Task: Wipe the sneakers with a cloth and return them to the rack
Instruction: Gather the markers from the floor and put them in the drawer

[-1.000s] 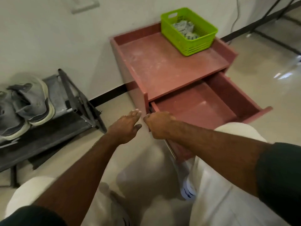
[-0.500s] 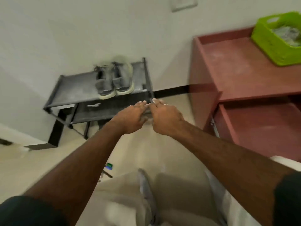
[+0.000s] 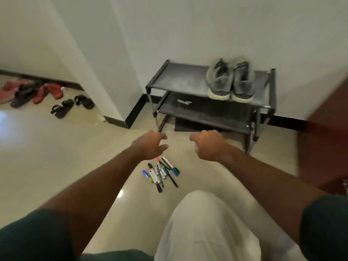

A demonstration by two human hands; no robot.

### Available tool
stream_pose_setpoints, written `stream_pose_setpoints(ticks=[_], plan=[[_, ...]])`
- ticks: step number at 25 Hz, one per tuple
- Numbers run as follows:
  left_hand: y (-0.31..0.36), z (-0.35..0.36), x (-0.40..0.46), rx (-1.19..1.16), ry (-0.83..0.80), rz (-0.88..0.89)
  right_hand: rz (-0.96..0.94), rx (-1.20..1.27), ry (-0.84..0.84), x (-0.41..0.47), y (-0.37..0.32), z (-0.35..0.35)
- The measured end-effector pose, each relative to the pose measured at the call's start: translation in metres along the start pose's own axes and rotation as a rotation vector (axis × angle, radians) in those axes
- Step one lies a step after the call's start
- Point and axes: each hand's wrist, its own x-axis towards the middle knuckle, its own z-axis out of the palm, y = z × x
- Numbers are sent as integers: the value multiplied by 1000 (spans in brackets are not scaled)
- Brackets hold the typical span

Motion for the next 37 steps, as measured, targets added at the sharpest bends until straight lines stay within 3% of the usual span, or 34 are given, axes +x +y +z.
stream_pose_setpoints(ticks=[3,5,8,10,13,17,23,37], plan=[[-48,21,29,11,-124,-106,-35,67,-113,45,-13,54],[-75,36,51,-35,-105,-257,-39,103,-167,71,-23,91],[-94,85,67,-492,126,-621,-25,207,-195,105,-32,134],[-96,140,66,-772,176,-783,-6,286,-225,123,-35,166],[-107,214,48,-961,135,-996,67,359,-259,144,-36,216],[-133,276,29,-992,161,-1216,134,458,-268,167,-52,260],[-133,333,38,-1026,177,-1352,170,497,-267,178,-101,318],[-118,344,59,-898,97,-1274,271,339,-116,187,-127,346]])
